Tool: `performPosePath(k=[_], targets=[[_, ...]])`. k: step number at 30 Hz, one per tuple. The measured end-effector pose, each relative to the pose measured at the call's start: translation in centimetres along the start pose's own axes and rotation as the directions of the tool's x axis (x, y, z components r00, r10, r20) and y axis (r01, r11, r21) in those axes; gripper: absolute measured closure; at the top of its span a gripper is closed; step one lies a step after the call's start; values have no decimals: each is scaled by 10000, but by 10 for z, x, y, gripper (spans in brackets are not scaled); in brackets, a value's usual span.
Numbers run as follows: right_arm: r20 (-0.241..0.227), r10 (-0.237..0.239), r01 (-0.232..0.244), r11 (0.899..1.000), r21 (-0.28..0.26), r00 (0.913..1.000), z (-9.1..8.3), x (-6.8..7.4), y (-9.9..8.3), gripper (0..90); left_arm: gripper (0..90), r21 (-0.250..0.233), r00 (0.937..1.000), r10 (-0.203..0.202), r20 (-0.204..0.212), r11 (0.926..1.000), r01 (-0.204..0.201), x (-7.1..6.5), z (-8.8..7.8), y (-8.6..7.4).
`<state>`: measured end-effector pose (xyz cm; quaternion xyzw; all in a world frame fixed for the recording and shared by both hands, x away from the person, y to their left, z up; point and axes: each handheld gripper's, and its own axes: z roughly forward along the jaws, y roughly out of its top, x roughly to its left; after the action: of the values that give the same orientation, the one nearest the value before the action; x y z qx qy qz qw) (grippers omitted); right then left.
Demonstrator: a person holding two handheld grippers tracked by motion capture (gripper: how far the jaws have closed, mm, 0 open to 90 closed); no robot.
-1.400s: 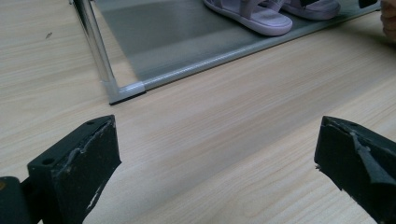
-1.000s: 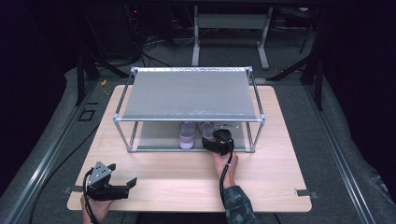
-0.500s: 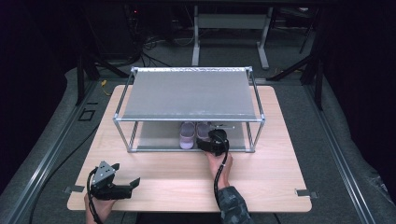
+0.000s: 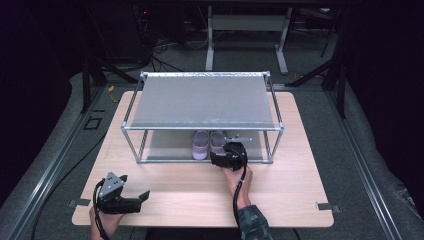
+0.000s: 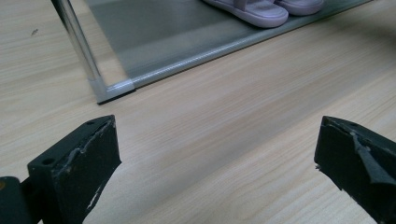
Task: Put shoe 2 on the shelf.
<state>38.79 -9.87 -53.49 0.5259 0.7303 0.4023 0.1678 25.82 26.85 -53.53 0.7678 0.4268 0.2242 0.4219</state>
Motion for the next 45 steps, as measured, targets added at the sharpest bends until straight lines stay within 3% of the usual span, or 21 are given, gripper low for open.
performPosePath(k=[1,5,7,9,10,15,18,19,20,22,23,25,31,32,33,34,35,36,38,40,45], targets=[[-322,-171,169,9998,-61,9993,-8,1,0,178,0,39,10000,24,21,10000,-24,-1,0,1],[-156,-580,578,9982,-142,9982,-26,3,-2,145,0,77,9999,118,14,9999,-118,-2,1,1],[-506,-700,693,9975,-161,9963,-36,1,-4,141,0,108,9999,108,61,9999,-108,-2,2,2],[-515,-766,757,9969,-191,9957,-41,0,-6,137,0,109,9999,105,72,9999,-106,-2,2,2],[-355,-951,946,9954,-158,9948,-53,-2,-9,114,0,122,9999,131,61,9998,-132,-3,3,3],[-530,-1012,1008,9949,-109,9935,-80,-14,-19,49,0,152,9997,247,36,9996,-248,-4,3,6],[-314,-1121,1116,9936,-161,9932,-93,-19,-24,36,0,150,9996,274,10,9995,-275,-3,2,7],[-84,-1158,1156,9932,-167,9932,-108,-25,-31,23,0,184,9996,292,-21,9994,-291,-3,2,7],[-84,-1158,1156,9932,-167,9932,-108,-25,-31,23,0,227,9995,302,-21,9993,-301,-2,1,7],[332,-1219,1225,9923,-159,9920,-125,-34,-42,6,0,274,9995,306,-84,9992,-303,-1,1,6],[63,-1203,1204,9923,-277,9927,-131,-40,-46,6,0,320,9995,297,-101,9991,-294,-1,1,6],[690,-1125,1138,9934,-154,9913,-141,-46,-55,0,0,367,9995,285,-146,9989,-279,0,1,6],[1593,-902,925,9957,-70,9831,-163,-71,-81,0,0,482,9993,291,-216,9984,-280,0,3,3],[1325,-821,848,9963,-149,9878,-165,-76,-85,0,0,535,9995,265,-199,9982,-254,0,4,2],[1727,-745,777,9969,-122,9822,-168,-79,-90,0,0,551,9993,296,-243,9981,-282,0,5,1],[1657,-651,685,9975,-153,9840,-169,-84,-94,0,0,613,9994,278,-213,9978,-264,0,5,0],[1998,-552,577,9983,-65,9783,-170,-87,-98,0,0,622,9994,261,-229,9978,-247,0,7,-1],[1833,-434,470,9988,-155,9821,-171,-91,-102,0,0,659,9994,263,-233,9975,-247,0,8,-2],[1916,-255,291,9994,-160,9811,-171,-99,-110,0,0,741,9992,307,-260,9968,-287,1,9,-3],[2226,-51,71,9999,-79,9749,-170,-104,-116,0,0,735,9993,223,-290,9971,-201,2,11,-5],[2240,174,-151,9998,-118,9744,-171,-111,-126,0,0,743,9994,197,-272,9971,-177,1,13,-8]])
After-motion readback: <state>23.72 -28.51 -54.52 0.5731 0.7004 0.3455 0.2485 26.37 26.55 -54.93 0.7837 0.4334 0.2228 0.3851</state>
